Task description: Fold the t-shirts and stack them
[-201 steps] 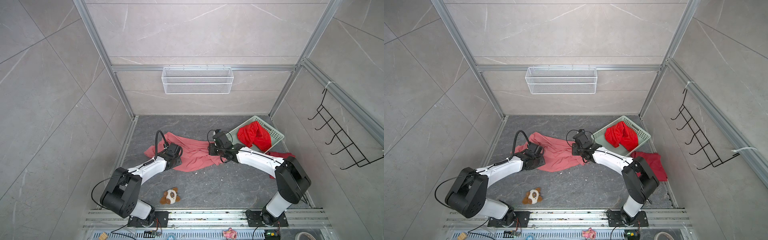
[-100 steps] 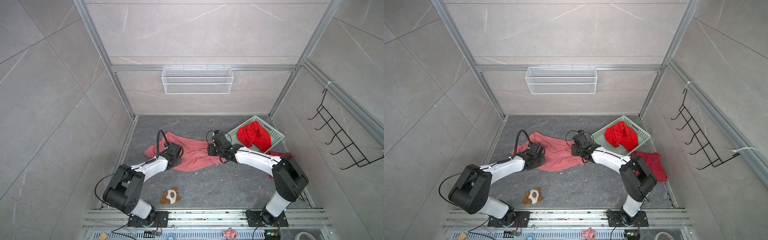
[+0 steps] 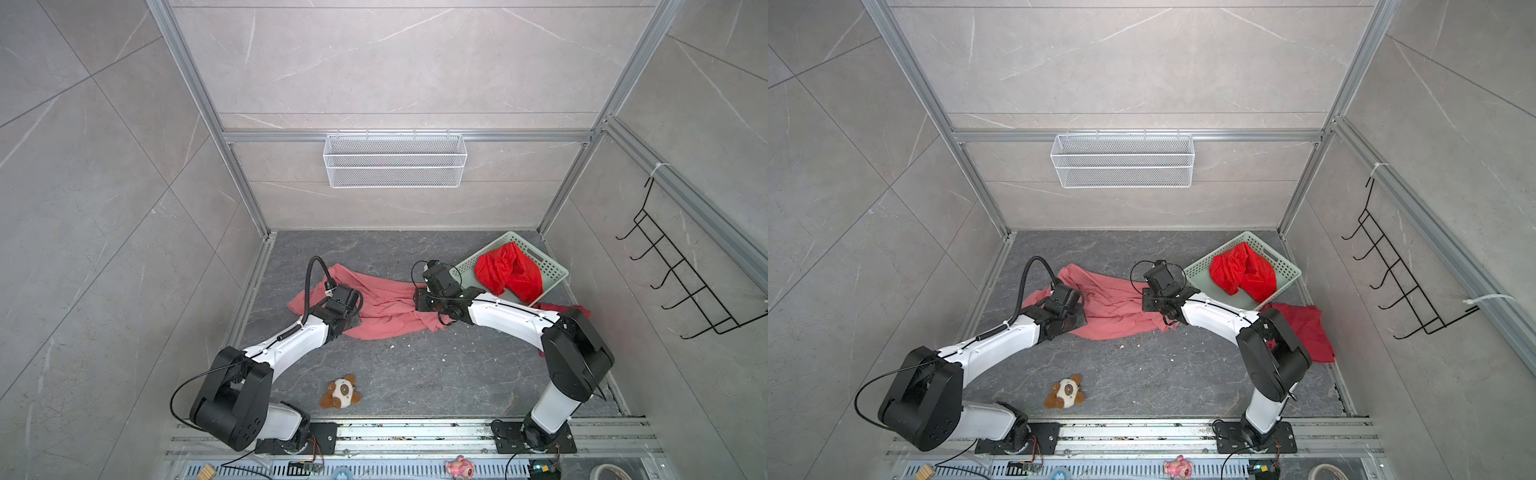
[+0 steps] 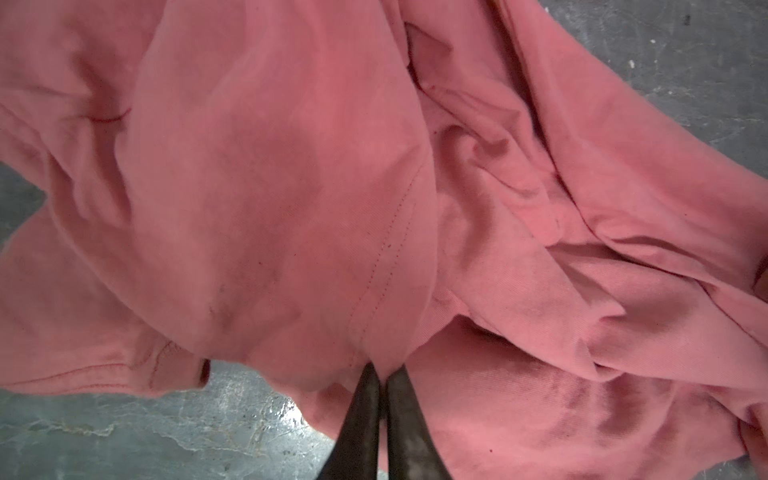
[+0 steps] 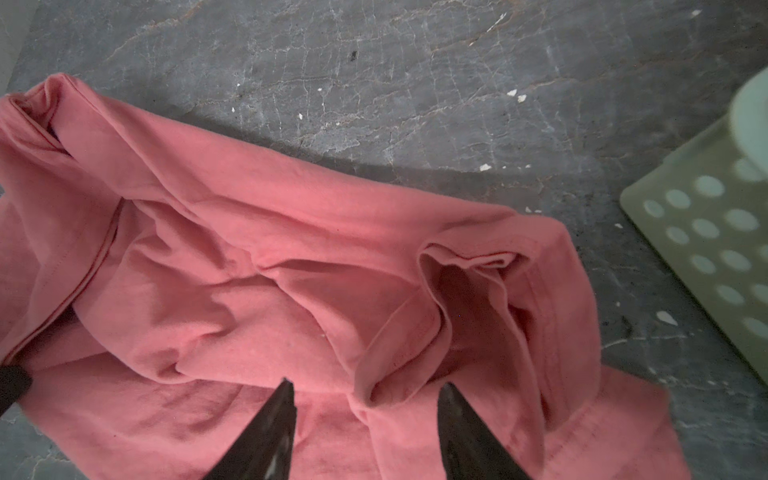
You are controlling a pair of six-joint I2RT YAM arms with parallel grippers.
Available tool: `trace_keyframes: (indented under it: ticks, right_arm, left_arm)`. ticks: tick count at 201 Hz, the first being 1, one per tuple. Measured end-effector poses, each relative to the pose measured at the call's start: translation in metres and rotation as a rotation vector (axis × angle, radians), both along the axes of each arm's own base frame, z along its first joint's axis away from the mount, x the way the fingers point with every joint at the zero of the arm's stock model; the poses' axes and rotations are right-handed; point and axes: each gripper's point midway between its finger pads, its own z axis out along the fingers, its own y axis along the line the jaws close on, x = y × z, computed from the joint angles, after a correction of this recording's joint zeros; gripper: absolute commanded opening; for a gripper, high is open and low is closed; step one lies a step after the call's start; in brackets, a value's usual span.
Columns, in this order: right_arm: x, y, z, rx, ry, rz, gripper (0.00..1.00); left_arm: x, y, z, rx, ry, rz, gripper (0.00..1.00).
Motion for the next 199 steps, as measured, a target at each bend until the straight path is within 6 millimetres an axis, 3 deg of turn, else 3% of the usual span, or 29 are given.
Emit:
trace_keyframes:
  ticks: [23, 100, 117, 163, 199]
  right_arm:
    - [0.000, 0.000, -0.001, 0.002, 0.003, -0.003, 0.57]
    - [0.001, 0.001, 0.001, 0.008, 0.002, -0.009, 0.57]
    - [0.001, 0.001, 0.001, 0.009, 0.003, -0.011, 0.57]
    - [0.001, 0.000, 0.000, 0.010, 0.007, -0.014, 0.57]
    - [0.001, 0.000, 0.000, 0.009, 0.007, -0.014, 0.57]
  left_arm:
    - [0.000, 0.002, -0.001, 0.006, 0.008, -0.018, 0.28]
    - [-0.001, -0.003, -0.017, -0.017, 0.067, -0.059, 0.35]
    - [-0.001, -0.005, -0.020, -0.022, 0.075, -0.075, 0.35]
    - [-0.003, 0.001, -0.028, 0.022, 0.097, -0.069, 0.21]
    - [-0.003, 0.007, -0.028, 0.053, 0.095, -0.054, 0.20]
